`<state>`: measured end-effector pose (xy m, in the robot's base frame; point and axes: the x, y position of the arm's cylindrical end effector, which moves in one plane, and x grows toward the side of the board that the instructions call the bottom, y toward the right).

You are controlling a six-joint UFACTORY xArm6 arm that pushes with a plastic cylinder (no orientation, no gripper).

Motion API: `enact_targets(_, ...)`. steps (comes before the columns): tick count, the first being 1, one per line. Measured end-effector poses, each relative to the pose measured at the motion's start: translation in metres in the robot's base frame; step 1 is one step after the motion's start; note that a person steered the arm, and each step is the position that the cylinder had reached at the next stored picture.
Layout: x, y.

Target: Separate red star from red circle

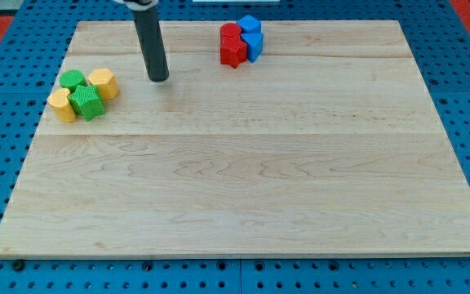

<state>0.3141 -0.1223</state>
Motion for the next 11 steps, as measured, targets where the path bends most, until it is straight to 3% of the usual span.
enact_targets(4,-0.047,0.002)
enact_targets(6,-0.099,0.036)
enact_targets(7,-0.104,0.069)
enact_targets(9,-0.107,0.139)
enact_targets(11,-0.046,0.117)
